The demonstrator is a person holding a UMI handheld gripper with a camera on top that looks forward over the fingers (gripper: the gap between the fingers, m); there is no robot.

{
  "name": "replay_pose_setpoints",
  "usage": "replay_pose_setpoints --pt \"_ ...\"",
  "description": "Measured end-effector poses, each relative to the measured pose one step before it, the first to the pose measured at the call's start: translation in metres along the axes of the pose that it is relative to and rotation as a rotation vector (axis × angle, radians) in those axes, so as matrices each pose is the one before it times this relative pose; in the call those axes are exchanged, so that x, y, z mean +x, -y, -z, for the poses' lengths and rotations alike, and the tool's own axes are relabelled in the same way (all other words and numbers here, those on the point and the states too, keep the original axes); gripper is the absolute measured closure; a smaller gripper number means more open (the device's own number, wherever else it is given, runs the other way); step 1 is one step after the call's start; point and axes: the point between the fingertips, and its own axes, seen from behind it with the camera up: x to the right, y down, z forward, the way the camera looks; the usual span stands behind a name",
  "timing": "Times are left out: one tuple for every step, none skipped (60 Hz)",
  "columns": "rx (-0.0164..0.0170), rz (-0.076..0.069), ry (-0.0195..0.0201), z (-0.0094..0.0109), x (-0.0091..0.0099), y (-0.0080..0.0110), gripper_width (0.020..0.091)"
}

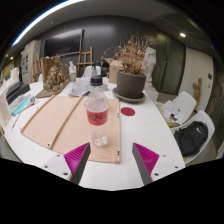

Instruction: Pour water

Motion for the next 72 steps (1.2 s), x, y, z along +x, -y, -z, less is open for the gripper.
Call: replay_pose_setpoints --pt "0.01271 0.0014 0.00072 -0.00502 -0.00518 0.00092 0.0248" --pt "0.01255 0.0011 -0.00006 -0.00444 -0.00471 0.00229 0.0248" --pt "0.01258 0.0007 -0.00039 -0.00475 -0.00413 0.00233 0.0248" --pt "0.01145 0.0006 -0.00111 -0.0054 -0.0035 0.0021 0.0249" --pt "0.00922 0.0009 -0.00229 -0.00538 -0.00327 0.00187 0.0247" --pt "0.00818 0.0005 -0.00352 -0.00593 -0.00288 0.00164 0.025" --pt "0.008 0.0 -0.0037 -0.00577 -0.00241 0.00164 0.0249" --pt "0.0092 -0.0011 -0.00423 -0.00589 -0.00205 0.00167 0.025" --pt "0.00886 -0.0021 -0.00486 -0.00586 -0.00137 0.00156 0.0248" --pt "0.0067 -0.003 -0.00569 -0.00605 -0.00129 0.00104 0.0251" --pt "0.00415 -0.0033 -0.0055 -0.00595 -0.0009 0.00046 0.0249" --pt "0.00348 -0.0043 -0.00488 -0.00591 -0.00087 0.00053 0.0249" --pt "0.00495 -0.0056 -0.00476 -0.00576 -0.00108 0.00097 0.0249" --pt "0.00667 -0.0068 -0.00468 -0.00557 -0.00093 0.00153 0.0249" --pt "0.00752 -0.0086 -0.00484 -0.00549 -0.00083 0.00156 0.025" --pt "0.00792 -0.0085 -0.0039 -0.00522 -0.00094 0.00109 0.0248" --pt "0.00783 -0.0081 -0.00259 -0.00503 -0.00104 0.00087 0.0249" --pt "0.0075 -0.0073 -0.00235 -0.00498 -0.00114 0.00088 0.025" --pt "0.00636 -0.0063 -0.00256 -0.00506 -0.001 0.00021 0.0251" --pt "0.00481 -0.0047 -0.0039 -0.00455 -0.00025 0.00012 0.0251" --pt "0.00487 -0.0033 -0.00432 -0.0041 -0.00067 0.00013 0.0256" --pt "0.00574 -0.0017 -0.00387 -0.00371 -0.00042 0.0001 0.0268" --pt "0.00698 -0.0002 -0.00271 -0.00339 -0.0007 0.00027 0.0281" --pt "0.00742 -0.0003 -0.00088 -0.0031 -0.00142 0.00038 0.0296" --pt "0.00794 -0.0002 -0.00165 -0.00286 -0.0005 0.00066 0.0315" --pt "0.0059 -0.0013 -0.00102 -0.00245 -0.00103 0.00023 0.034" --pt "0.00298 -0.002 0.00056 -0.00196 -0.00097 -0.00016 0.0366" --pt "-0.00151 -0.0017 0.00053 -0.00088 -0.00015 0.00086 0.0395" --pt "0.00052 -0.0022 0.00139 -0.00142 -0.00084 -0.00052 0.0428" --pt "0.00127 -0.0025 0.00132 -0.00115 -0.00086 -0.00007 0.0472" --pt "0.00214 -0.0021 0.0012 -0.00108 -0.00082 -0.00001 0.052" --pt "0.00288 -0.001 -0.00012 -0.00062 -0.00024 0.00016 0.0574" --pt "0.00315 0.0004 -0.00441 -0.00041 0.00127 0.00047 0.0649" --pt "0.00212 0.0027 -0.00962 -0.00036 0.0017 0.00008 0.0693" --pt "0.00451 0.0013 -0.00806 -0.00341 0.00131 0.00076 0.0692" --pt "-0.00069 0.0002 -0.00756 0.00292 0.00074 -0.00059 0.0698" --pt "-0.00022 0.0006 -0.00266 0.00064 -0.00023 -0.00025 0.0722" --pt "0.00004 0.0008 0.00023 0.00023 0.00089 0.00046 0.0734" --pt "0.00137 -0.0008 -0.0014 0.00014 0.00039 0.0003 0.0738" --pt "0.00238 -0.0017 -0.00393 0.00007 0.00079 0.00052 0.0776" --pt "0.00111 -0.0027 -0.00595 0.00011 0.00109 0.00025 0.0799" --pt "0.0003 -0.0018 -0.00797 0.00061 0.00161 0.00029 0.0815" --pt "-0.00266 0.0005 -0.00827 0.00113 0.00195 -0.00016 0.0839" --pt "0.00026 0.0017 -0.00868 0.00046 -0.0006 -0.00073 0.0845" --pt "-0.00097 0.0039 -0.00709 0.00049 0.00139 0.00026 0.0864" --pt "-0.00118 0.004 -0.00545 0.00074 0.00119 0.00031 0.0881" --pt "-0.0004 0.0022 -0.00481 0.00112 0.00116 0.00064 0.0881" --pt "-0.00223 0.0029 -0.0016 0.00089 0.00042 0.00028 0.0881" --pt "-0.00314 0.0026 0.00041 0.00086 0.00024 0.0001 0.0881" --pt "-0.00341 0.0028 -0.00079 0.00093 0.00036 0.00062 0.0882" --pt "-0.00226 0.0029 -0.00209 0.00077 0.00056 0.00111 0.0881" --pt "-0.00075 0.0052 -0.00473 -0.00059 0.00057 0.0031 0.0881" --pt "-0.00026 0.0048 -0.00445 0.00033 0.00139 0.00255 0.0881" --pt "0.00015 0.006 -0.00614 0.00041 0.00193 0.00297 0.0881" --pt "0.0005 0.0071 -0.00583 0.00035 0.00211 0.00332 0.0881" --pt "0.00102 0.007 -0.00504 0.00084 0.00229 0.00373 0.0881" --pt "0.00176 0.0066 -0.00369 0.00076 0.0021 0.00388 0.0882" --pt "0.0024 0.0062 -0.00339 0.0005 0.00227 0.00446 0.0881" --pt "0.00474 0.0041 -0.00376 -0.00093 -0.00056 0.00273 0.0881" --pt "0.00289 0.0083 -0.00545 0.00076 0.00518 0.00673 0.0882" --pt "0.00227 0.0082 -0.00511 -0.00025 0.00301 0.00508 0.0882" --pt "0.00295 0.0103 -0.00662 -0.00022 0.00427 0.00564 0.0882" --pt "0.00327 0.012 -0.00807 -0.00062 0.00463 0.00574 0.0881" --pt "0.00435 0.0138 -0.0086 -0.00102 0.00483 0.00602 0.0881" --pt "0.00474 0.0152 -0.00754 -0.00157 0.00507 0.0063 0.0881" --pt "0.00483 0.0163 -0.0074 -0.00181 0.00493 0.00602 0.0881" --pt "0.00489 0.0157 -0.00646 -0.00239 0.00452 0.00563 0.0882" --pt "0.00467 0.0213 -0.01065 -0.00311 0.00481 0.00576 0.0881" --pt "0.00511 0.0206 -0.00949 -0.00326 0.0056 0.00554 0.0881" --pt "0.00439 0.0223 -0.00892 -0.0036 0.00557 0.00546 0.0882" --pt "0.00449 0.0248 -0.00841 -0.00402 0.00554 0.00569 0.0882" --pt "0.00355 0.0273 -0.00953 -0.00445 0.00566 0.00474 0.0882"
